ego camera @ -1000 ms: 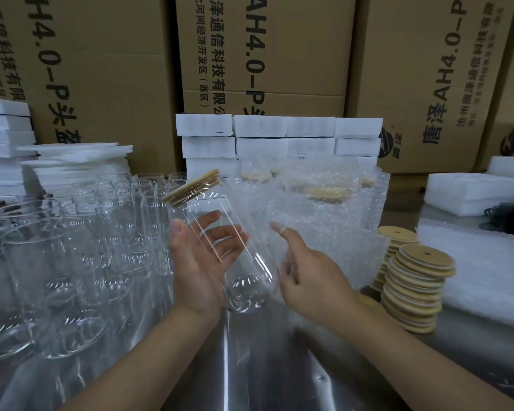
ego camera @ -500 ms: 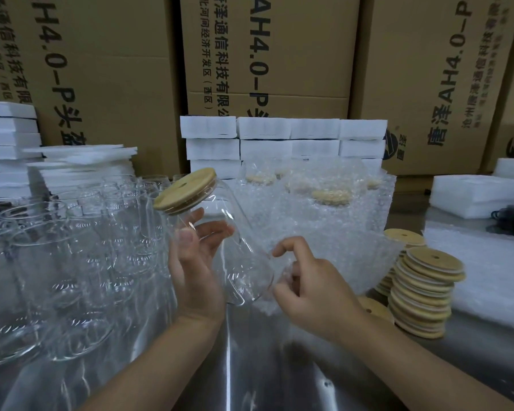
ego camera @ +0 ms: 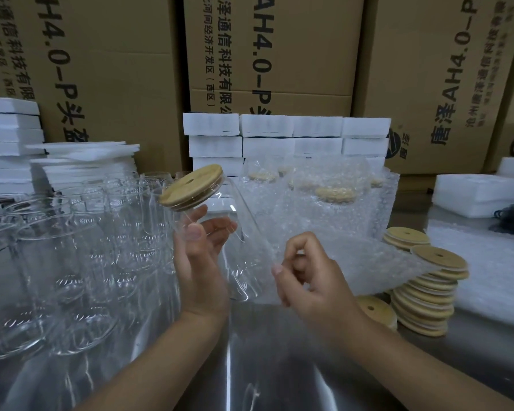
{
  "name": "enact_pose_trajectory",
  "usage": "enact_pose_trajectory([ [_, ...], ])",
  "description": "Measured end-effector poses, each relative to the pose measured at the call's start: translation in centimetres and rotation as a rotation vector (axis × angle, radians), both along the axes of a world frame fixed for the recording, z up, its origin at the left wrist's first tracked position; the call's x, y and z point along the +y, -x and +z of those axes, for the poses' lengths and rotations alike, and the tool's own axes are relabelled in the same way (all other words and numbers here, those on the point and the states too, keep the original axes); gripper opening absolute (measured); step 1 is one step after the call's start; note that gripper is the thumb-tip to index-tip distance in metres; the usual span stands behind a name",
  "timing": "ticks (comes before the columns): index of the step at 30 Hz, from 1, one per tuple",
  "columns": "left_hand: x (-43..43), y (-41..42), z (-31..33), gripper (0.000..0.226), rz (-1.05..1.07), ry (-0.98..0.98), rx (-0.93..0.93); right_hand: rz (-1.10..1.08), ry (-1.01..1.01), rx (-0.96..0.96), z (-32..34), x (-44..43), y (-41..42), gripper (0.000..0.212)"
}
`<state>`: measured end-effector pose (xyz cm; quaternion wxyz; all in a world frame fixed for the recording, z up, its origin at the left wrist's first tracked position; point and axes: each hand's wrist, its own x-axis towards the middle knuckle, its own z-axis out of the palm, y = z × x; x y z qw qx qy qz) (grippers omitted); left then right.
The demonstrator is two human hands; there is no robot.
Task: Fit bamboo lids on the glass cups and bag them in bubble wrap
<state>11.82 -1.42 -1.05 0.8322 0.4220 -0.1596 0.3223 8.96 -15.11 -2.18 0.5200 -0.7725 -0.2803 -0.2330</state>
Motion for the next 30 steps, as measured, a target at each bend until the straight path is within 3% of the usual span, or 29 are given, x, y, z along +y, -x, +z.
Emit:
enact_pose_trajectory([
  [3,0.0,-0.1,0.0,0.068,0.012,-0.012,0.005,0.084,-0.230,0.230,-0.1,0.2,-0.5,0.020],
  [8,0.2,-0.3,0.0,0.074,0.049,0.000,0.011,0.176,-0.252,0.345,-0.2,0.5,-0.4,0.012],
  [11,0.2,-0.5,-0.2,0.071,0.083,0.006,0.031,0.172,-0.245,0.311,-0.3,0.7,-0.4,0.020],
  [16,0.1,-0.6,-0.5,0.060,0.092,-0.025,0.064,-0.051,-0.057,-0.037,-0.9,0.6,-0.7,0.016],
  [18,0.1,-0.6,-0.6,0.062,0.074,-0.048,0.080,-0.049,-0.045,-0.029,-1.1,0.7,-0.8,0.015],
  [23,0.1,-0.6,-1.0,0.063,0.031,-0.139,0.061,-0.090,0.022,0.095,-0.9,0.3,-1.0,0.063],
  [26,0.0,-0.5,-1.4,0.059,-0.024,-0.300,0.018,-0.169,0.115,0.103,-0.8,0.1,-0.9,0.088],
  [30,-0.2,-0.8,-2.0,0.063,-0.242,-0.510,0.015,-0.243,0.031,0.122,-0.4,-0.2,-1.1,0.092],
])
